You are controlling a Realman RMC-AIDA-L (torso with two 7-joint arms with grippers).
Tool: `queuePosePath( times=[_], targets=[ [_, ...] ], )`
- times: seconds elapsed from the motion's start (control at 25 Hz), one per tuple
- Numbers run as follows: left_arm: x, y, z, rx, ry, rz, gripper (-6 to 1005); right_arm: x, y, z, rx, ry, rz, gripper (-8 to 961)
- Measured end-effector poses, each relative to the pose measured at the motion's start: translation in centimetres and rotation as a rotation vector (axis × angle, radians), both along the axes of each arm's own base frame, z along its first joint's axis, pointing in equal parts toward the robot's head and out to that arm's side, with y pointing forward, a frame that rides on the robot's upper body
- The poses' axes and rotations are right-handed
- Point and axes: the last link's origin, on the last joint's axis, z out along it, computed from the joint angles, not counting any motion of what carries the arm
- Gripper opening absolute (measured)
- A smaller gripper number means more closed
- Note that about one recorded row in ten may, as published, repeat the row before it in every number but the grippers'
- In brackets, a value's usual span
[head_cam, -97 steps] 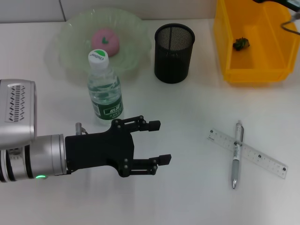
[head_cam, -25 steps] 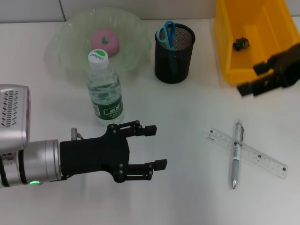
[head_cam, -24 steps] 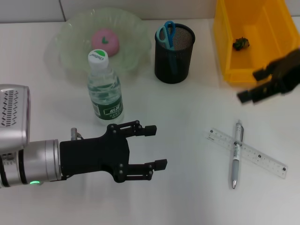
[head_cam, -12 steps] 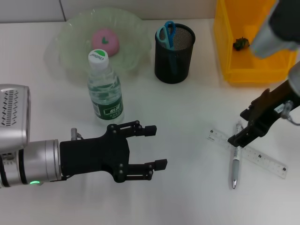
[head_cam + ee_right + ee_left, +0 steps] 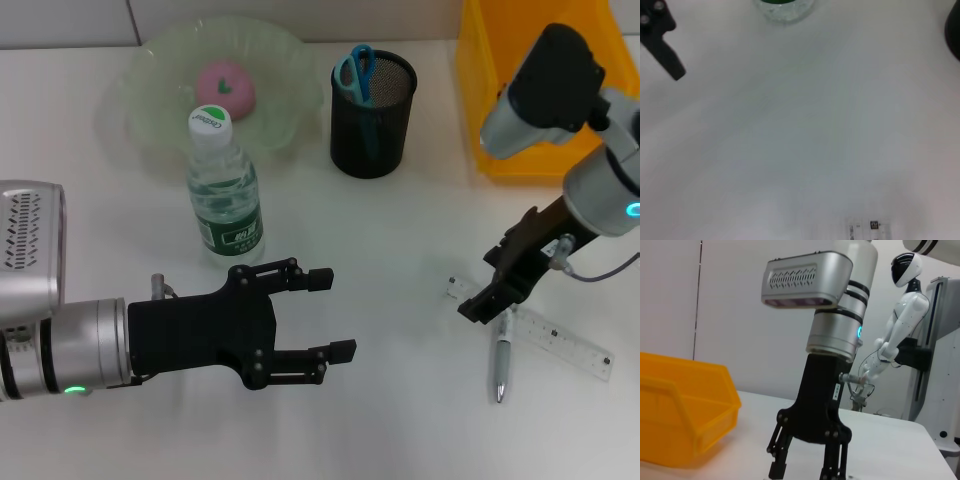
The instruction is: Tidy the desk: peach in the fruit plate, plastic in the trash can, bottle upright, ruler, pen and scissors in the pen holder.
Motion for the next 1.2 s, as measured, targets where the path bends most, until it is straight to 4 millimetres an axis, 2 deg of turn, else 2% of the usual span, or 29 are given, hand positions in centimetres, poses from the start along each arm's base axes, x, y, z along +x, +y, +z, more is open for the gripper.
queuePosePath(
  times=[0.52, 0.72, 1.2],
  targets=[
    [0.0, 0.0, 0.0, -0.001, 0.000, 0.000, 798, 0.0, 0.3, -2.0, 0.014, -0.025, 0.005, 809],
    [0.0, 0.0, 0.0, -0.001, 0.001, 0.000, 798, 0.3, 0.3, -2.3, 0.014, -0.030, -0.011, 743],
    [0.0, 0.0, -0.1, -0.002, 0.003, -0.001, 798, 0.7, 0.5, -2.8, 0.018, -0.033, -0.030, 517]
  ],
)
